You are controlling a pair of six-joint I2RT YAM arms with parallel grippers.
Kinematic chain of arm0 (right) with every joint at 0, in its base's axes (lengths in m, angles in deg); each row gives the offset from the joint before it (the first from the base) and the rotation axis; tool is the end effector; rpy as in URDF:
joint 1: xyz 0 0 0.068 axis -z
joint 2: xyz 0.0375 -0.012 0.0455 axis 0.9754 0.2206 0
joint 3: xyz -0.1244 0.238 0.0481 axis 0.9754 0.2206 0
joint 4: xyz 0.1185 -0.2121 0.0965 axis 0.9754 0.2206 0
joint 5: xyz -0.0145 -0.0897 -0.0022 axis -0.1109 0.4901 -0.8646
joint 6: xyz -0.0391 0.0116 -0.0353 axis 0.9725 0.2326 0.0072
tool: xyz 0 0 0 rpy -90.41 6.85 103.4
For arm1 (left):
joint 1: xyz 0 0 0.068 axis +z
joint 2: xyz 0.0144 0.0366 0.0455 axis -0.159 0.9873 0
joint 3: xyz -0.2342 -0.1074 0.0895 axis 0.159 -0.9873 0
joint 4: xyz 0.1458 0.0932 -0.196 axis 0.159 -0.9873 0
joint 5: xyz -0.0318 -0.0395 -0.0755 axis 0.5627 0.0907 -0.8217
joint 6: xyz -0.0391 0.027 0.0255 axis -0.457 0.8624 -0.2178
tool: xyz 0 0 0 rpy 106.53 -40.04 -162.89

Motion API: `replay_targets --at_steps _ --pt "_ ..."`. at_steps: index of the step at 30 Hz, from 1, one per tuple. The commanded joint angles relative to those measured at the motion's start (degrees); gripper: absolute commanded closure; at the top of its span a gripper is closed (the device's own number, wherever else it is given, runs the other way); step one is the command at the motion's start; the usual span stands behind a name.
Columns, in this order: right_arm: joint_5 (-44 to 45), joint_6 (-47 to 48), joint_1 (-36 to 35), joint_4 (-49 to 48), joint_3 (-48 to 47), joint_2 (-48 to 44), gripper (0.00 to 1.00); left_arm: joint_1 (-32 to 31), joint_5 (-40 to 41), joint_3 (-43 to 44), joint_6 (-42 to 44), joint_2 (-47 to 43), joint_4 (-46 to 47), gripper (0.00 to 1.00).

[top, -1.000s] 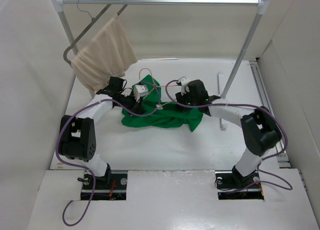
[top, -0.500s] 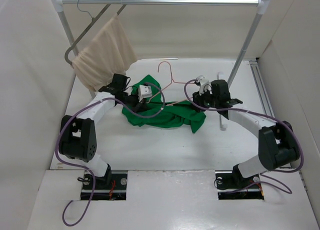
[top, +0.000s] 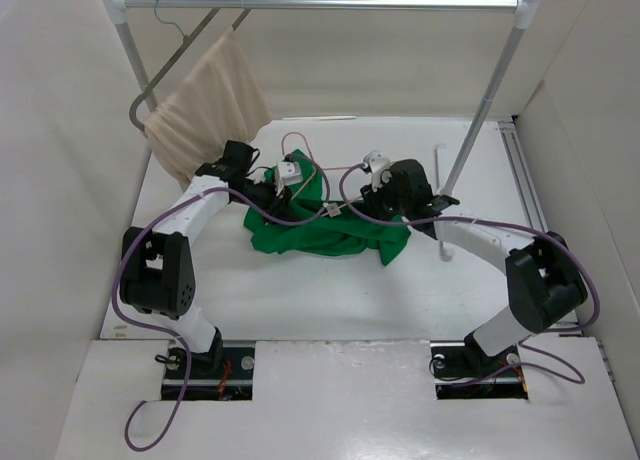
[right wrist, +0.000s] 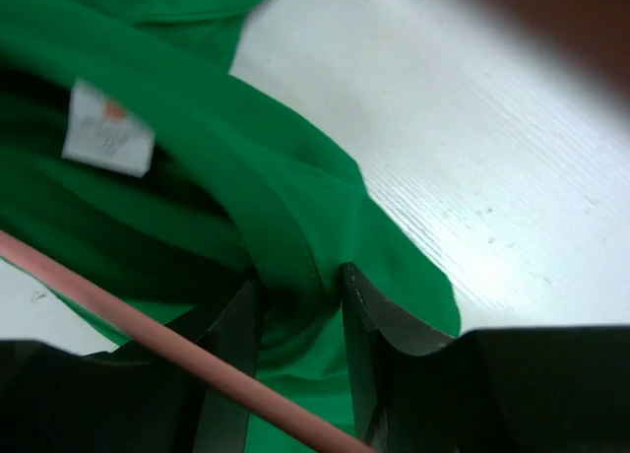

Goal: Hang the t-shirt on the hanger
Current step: Place tshirt on hanger

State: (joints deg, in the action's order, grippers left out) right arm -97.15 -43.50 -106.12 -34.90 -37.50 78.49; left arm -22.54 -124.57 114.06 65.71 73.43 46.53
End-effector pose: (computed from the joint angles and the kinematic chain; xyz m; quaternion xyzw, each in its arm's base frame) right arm 0.2976 0.1696 0.2328 -0.3220 0.8302 0.1369 0.4340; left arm 0.3165 -0.1062 0.2525 0.5532 0.6518 -0.3613 0.3723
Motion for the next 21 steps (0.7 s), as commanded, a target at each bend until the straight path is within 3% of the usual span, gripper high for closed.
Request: replay_targets --at_steps 1,8,15,16,17,20,21 --pt "2.78 1.49 -1.46 -1.62 -2.33 0.83 1.0 -0.59 -8.0 4.68 -1.18 -0.44 -1.88 0.82" --pt "3.31 2.01 -4.01 -2.14 -3.04 1.97 1.0 -0.06 -9.41 5.22 -5.21 0.09 1.01 0.79" --pt "2.69 1.49 -4.62 -3.46 -3.04 1.98 1.0 -0.68 -3.26 3.45 -4.87 1.84 0.85 1.0" --pt "2.17 1.49 -4.1 -3.46 -3.04 1.98 0.96 -0.68 -3.26 3.45 -4.87 1.84 0.32 1.0" --pt "2.17 1.49 -3.49 -3.46 -3.04 1.98 0.85 -0.68 -3.26 3.45 -4.26 1.85 -0.38 1.0" --pt "1.64 -1.31 -0.94 -3.46 -0.67 1.36 0.44 -0.68 -2.55 3.45 -4.25 1.85 -0.39 1.0" --pt "1.64 -1.93 -0.41 -3.46 0.03 0.49 0.42 0.02 -2.55 3.98 -4.86 1.85 -0.39 1.0"
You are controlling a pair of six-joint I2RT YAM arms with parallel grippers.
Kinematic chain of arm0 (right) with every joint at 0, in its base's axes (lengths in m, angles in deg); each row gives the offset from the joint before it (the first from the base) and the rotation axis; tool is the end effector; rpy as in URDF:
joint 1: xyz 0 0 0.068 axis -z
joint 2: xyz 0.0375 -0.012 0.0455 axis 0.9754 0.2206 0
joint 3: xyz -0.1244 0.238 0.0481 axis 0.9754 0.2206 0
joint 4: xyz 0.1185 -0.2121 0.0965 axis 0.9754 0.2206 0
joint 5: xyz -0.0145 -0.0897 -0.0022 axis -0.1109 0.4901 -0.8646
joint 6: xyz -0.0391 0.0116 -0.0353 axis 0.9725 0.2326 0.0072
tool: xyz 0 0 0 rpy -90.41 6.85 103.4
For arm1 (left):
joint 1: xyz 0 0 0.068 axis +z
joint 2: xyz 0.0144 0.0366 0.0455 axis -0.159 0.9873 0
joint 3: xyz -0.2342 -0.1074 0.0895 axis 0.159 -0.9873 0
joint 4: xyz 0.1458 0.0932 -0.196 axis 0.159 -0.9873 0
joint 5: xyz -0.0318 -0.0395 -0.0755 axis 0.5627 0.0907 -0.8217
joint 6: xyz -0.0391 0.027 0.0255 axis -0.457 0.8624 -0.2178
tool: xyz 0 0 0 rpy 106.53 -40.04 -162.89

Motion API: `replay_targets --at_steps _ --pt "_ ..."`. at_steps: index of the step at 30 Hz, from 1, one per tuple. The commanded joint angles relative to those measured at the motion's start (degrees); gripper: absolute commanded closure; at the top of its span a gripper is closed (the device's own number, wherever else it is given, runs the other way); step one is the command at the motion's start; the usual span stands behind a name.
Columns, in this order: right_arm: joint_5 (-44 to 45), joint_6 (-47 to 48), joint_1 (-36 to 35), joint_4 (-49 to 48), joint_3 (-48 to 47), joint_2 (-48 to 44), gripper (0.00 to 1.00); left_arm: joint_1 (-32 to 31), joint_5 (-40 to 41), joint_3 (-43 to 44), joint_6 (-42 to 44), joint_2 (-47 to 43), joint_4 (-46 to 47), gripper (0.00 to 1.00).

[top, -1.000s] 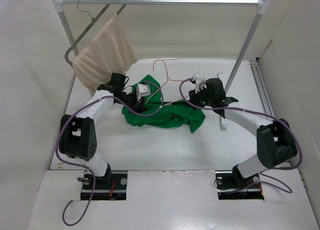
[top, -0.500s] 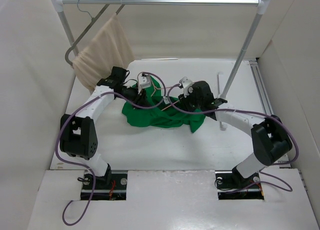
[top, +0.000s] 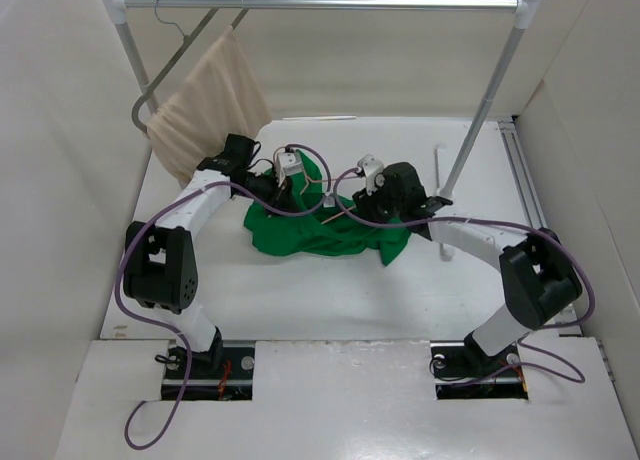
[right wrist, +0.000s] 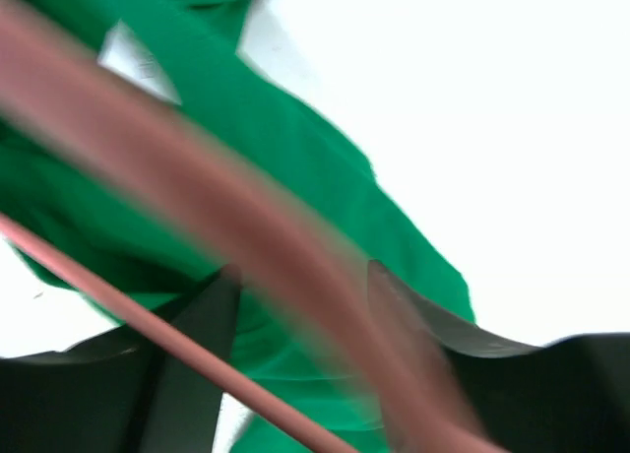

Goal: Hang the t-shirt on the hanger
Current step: Place tshirt on hanger

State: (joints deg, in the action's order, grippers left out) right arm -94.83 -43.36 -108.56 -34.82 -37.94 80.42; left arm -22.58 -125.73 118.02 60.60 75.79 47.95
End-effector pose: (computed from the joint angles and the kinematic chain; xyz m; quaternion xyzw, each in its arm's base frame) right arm 0.2952 0.1835 0.2241 -0.3340 0.8329 0.1260 0.4230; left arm 0.3317 -0.1104 0.2618 0.5313 0.6586 -0.3768 0.3769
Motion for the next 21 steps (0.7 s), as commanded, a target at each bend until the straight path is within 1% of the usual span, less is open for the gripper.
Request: replay_targets --at_steps 1,4,6,9,14,16,20,21 --pt "-0.68 -2.07 2.56 -4.16 1.17 -1.96 0.4 0.07 -1.4 0.02 -0.36 -0.52 -1.81 1.0" --pt "-0.68 -3.39 3.88 -5.83 3.72 -3.98 0.36 0.07 -1.4 0.02 -2.3 -0.52 -0.58 1.0" --pt "-0.68 -3.91 3.89 -6.45 4.34 -4.69 0.36 0.07 -1.4 0.02 -4.14 -0.52 0.2 1.0" --pt "-1.29 -4.44 3.37 -9.87 5.57 -5.22 0.36 0.07 -1.4 -0.58 -7.82 -0.52 2.4 1.0" --pt "-5.94 -4.44 2.13 -13.57 5.05 -1.62 0.41 0.07 -0.26 -1.12 -9.85 -1.04 3.73 1.0" --pt "-6.47 -4.44 1.08 -14.18 4.34 -0.48 0.44 0.07 0.36 -1.12 -9.86 -1.56 4.25 1.0" --pt "-5.95 -4.44 1.08 -14.18 4.34 0.84 0.63 0.07 0.89 -1.65 -9.86 -2.09 4.26 1.0" --pt "-5.95 -4.44 1.08 -14.18 4.95 1.45 0.63 0.07 0.89 -1.65 -10.38 -2.1 4.26 1.0"
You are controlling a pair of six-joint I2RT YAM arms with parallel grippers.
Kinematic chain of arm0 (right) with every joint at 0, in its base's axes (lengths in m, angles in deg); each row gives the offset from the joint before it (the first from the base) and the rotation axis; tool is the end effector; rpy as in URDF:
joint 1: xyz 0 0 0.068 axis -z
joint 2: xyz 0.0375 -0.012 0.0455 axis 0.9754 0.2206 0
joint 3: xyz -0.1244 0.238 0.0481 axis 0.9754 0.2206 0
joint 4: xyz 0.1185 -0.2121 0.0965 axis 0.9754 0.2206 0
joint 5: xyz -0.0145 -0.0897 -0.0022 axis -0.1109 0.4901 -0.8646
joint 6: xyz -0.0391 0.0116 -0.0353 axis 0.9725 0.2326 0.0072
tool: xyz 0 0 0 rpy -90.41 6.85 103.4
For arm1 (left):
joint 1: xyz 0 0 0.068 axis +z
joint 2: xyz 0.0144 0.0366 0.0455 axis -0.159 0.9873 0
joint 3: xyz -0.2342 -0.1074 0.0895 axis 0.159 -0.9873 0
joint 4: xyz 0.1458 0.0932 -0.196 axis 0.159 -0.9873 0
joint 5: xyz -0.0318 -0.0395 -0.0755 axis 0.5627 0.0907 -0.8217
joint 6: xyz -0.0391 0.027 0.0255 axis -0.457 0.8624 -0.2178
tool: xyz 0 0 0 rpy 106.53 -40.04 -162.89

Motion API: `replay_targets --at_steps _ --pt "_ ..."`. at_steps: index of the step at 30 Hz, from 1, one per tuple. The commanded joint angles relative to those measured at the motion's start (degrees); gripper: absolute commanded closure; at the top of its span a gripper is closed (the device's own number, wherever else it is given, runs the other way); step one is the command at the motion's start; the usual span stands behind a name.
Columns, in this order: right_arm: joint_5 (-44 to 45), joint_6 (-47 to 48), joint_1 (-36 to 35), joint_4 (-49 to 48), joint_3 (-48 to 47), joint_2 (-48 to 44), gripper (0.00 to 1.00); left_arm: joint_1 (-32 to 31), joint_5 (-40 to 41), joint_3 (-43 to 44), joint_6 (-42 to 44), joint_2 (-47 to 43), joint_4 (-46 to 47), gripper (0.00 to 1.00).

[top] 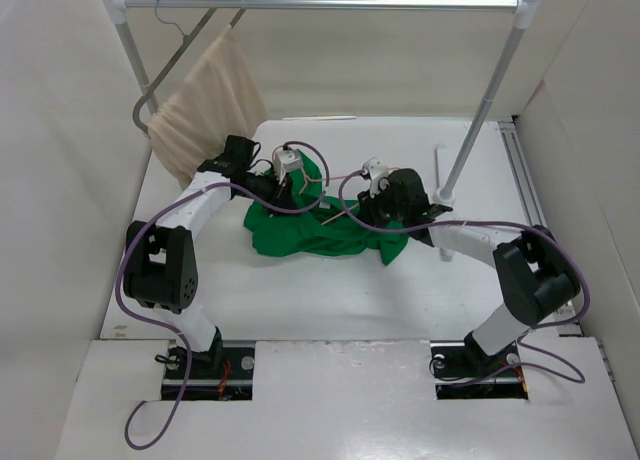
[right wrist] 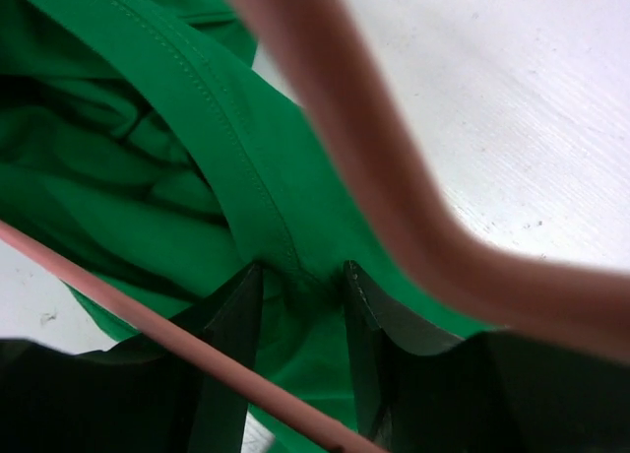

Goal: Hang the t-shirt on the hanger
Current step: Place tshirt on hanger

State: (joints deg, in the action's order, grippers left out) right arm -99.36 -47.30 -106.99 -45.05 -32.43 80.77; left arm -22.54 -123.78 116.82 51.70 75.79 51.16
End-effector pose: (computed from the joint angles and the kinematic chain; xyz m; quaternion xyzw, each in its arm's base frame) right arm 0.2954 0.1759 0.2073 -0.3069 0.8229 0.1746 0.4452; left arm 0.3342 -0.1101 0.2577 0.4827 0.6993 -0.3850 0.3603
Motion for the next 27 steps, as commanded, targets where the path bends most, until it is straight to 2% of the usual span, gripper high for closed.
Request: replay_targets --at_steps 1,3,4,5,6,7,8,13,17,20,22,27 --pt "-2.21 -0.51 0.2 -3.95 -0.55 1.11 0.62 0.55 -1.06 -0.44 -1.49 -2.1 1.04 1.0" --pt "-2.22 -0.51 0.82 -3.95 0.85 1.64 0.64 0.56 -1.06 -0.44 -1.49 -2.1 1.04 1.0" --pt "-2.22 -1.03 1.34 -3.95 1.38 1.64 0.69 1.08 -1.06 -0.44 -1.49 -2.1 1.04 1.0" --pt "-2.22 -1.04 2.04 -3.95 1.91 0.07 0.77 1.08 -1.06 -0.44 -1.49 -2.1 1.04 1.0" --pt "-1.44 -1.56 2.05 -3.95 3.22 -0.73 0.92 1.08 -1.06 0.08 -1.49 -2.1 1.04 1.0" --pt "-0.64 -2.35 2.92 -3.95 3.93 -1.61 0.99 1.78 -1.06 0.08 -1.49 -2.1 0.52 1.0" --pt "-0.64 -2.35 3.45 -3.95 4.63 -2.57 1.0 1.79 -1.06 0.08 -0.27 -2.1 -0.01 1.0" --pt "-1.51 -4.29 11.35 -3.95 11.03 -11.45 1.0 3.63 0.78 0.27 17.1 -2.62 -8.7 1.0" --pt "-4.41 -4.29 17.07 -3.95 13.77 -16.64 1.0 6.79 1.32 -1.5 22.32 -3.15 -10.47 1.0" --pt "-7.31 -3.76 19.19 -3.43 14.31 -18.57 1.0 6.8 1.32 -2.11 22.33 -3.67 -9.78 1.0" --pt "-9.77 -1.31 19.72 -3.43 13.78 -18.58 1.0 6.8 -0.79 -2.11 18.3 -3.68 -7.41 1.0" --pt "-9.43 1.24 14.72 -3.43 10.1 -15.6 1.0 3.12 -3.42 0.96 15.48 -2.46 -7.48 1.0"
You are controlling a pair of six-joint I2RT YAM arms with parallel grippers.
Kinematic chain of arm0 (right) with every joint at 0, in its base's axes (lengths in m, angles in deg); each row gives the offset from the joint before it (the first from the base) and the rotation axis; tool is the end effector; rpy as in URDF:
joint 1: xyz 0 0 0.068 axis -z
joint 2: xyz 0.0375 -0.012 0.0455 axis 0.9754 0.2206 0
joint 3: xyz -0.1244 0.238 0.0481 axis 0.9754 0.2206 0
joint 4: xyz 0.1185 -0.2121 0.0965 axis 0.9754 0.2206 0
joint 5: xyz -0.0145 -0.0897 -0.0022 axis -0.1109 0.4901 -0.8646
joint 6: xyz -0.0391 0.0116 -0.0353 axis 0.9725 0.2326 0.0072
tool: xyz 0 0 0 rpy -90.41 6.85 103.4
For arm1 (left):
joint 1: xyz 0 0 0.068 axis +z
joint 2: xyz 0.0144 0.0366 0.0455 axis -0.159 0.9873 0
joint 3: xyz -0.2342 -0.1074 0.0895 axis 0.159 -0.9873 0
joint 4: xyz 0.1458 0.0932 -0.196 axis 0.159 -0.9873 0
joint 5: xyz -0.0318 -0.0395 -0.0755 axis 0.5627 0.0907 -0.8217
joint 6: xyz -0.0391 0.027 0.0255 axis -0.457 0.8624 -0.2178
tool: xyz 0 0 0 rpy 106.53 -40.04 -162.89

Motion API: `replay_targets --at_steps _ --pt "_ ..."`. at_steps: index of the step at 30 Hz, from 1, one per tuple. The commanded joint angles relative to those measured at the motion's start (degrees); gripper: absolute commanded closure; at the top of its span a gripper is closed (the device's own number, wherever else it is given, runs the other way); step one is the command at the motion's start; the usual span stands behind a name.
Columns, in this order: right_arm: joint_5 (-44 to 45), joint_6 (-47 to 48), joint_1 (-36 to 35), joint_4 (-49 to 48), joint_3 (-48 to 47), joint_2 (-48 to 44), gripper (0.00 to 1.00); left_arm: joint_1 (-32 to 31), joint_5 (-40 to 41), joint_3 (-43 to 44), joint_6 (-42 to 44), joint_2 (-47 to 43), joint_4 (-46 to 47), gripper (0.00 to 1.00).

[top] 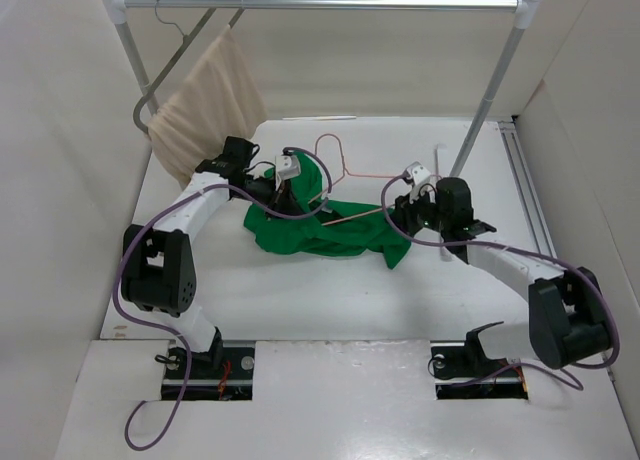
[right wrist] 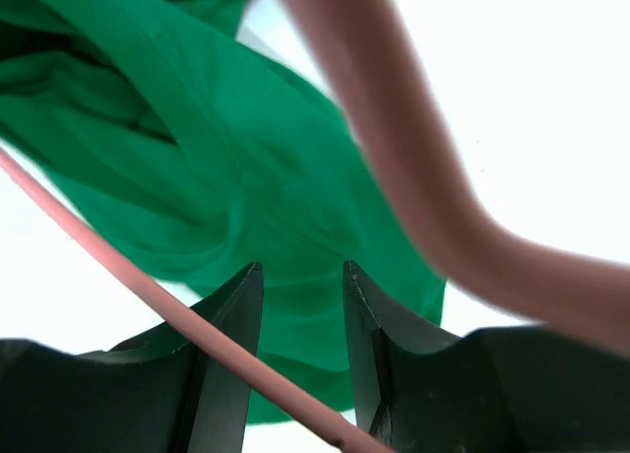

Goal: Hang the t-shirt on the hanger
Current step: Place tshirt on hanger

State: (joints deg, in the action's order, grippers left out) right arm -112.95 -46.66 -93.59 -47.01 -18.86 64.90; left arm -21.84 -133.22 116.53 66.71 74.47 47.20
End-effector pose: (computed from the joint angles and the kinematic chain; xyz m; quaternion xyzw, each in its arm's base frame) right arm 0.2624 0.0918 0.2162 -0.2680 0.8071 0.2201 0.4778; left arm 0.3231 -0.1061 0.2641 0.5565 0.6007 -0.4107 0.4009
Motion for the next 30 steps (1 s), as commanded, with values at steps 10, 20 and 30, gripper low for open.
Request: replay_targets --at_steps 10,20,30 --pt "9.36 2.29 -9.84 -1.46 -10.68 8.0 1.0 -2.25 0.39 4.5 -6.22 1.94 -2.39 0.95" --pt "10.5 2.81 -13.19 -0.93 -12.28 10.73 1.0 -2.25 -1.9 5.73 -11.76 2.47 -0.02 0.84" --pt "11.64 3.87 -13.9 -0.41 -10.96 10.74 0.99 -1.73 -0.75 7.05 -15.73 2.47 2.98 1.0"
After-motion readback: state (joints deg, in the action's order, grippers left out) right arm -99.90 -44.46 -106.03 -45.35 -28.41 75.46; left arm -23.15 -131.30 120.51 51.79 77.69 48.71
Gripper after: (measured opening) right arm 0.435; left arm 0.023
